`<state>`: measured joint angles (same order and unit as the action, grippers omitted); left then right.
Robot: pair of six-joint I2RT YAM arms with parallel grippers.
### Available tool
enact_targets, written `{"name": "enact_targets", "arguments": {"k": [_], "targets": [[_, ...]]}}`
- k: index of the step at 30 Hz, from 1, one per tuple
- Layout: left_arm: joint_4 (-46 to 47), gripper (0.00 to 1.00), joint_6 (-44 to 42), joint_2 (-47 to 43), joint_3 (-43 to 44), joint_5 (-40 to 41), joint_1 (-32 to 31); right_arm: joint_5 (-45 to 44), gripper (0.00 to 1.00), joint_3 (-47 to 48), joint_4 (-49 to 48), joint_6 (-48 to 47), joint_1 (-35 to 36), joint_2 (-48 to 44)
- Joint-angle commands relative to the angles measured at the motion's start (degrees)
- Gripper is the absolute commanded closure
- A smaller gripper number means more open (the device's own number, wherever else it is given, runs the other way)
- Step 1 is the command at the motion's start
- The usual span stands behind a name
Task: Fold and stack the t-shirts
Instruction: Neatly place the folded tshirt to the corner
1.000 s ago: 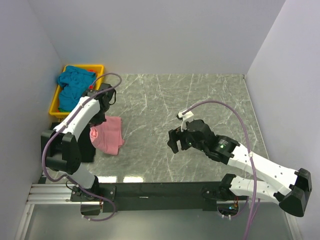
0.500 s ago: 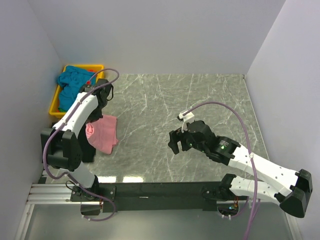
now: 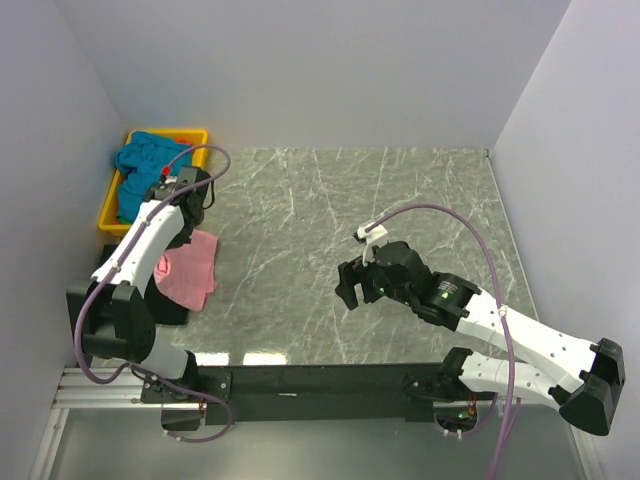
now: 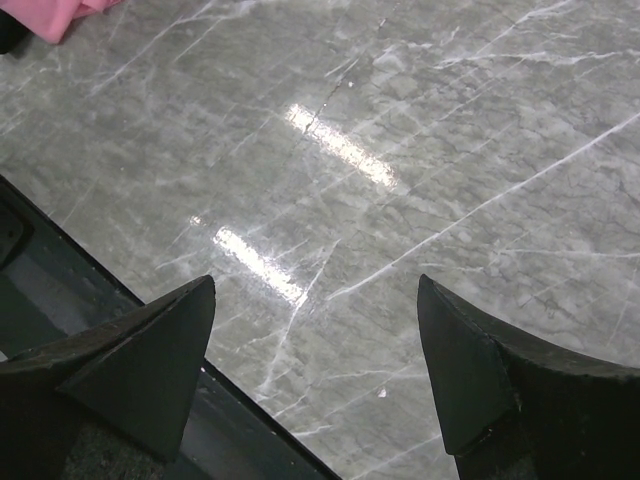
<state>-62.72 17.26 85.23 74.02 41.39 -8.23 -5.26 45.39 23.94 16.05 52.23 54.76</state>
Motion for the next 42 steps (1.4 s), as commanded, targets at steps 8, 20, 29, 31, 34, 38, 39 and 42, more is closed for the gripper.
{"name": "enact_targets", "arguments": {"k": [8, 20, 29, 31, 34, 38, 39, 42], "targets": [[3.30, 1.00, -3.54, -6.56, -6.43, 7.21, 0.93, 1.74, 0.13, -0.30, -2.32, 0.56, -0.20, 0.26], [4.18, 1.00, -4.95, -4.73, -8.63, 15.21, 3.39, 1.57, 0.13, -0.39, -1.97, 0.47, -0.28, 0.17], [12.17, 0.99, -6.44, -3.67, -11.25, 19.34, 7.00, 1.65, 0.14, -0.47, -2.15, 0.38, -0.28, 0.70], [14.72, 0.99, -8.28, -3.32, -12.31, 19.70, 7.09, 1.48, 0.14, -0.47, -2.15, 0.47, -0.37, 0.96], [19.20, 0.99, -9.87, -2.44, -14.34, 20.31, 7.44, 1.39, 0.14, -0.39, -2.06, 0.38, -0.37, 1.31], [23.68, 0.99, -11.45, -1.03, -16.27, 22.68, 7.88, 1.21, 0.14, -0.39, -1.80, 0.38, -0.28, 1.93], [25.17, 0.98, -11.80, -0.60, -16.45, 23.30, 8.05, 1.21, 0.14, -0.39, -1.71, 0.47, -0.28, 2.19], [28.08, 0.96, -13.30, 0.72, -16.63, 24.44, 9.53, 1.13, 0.15, -0.21, -1.45, 0.38, -0.28, 2.45]]}}
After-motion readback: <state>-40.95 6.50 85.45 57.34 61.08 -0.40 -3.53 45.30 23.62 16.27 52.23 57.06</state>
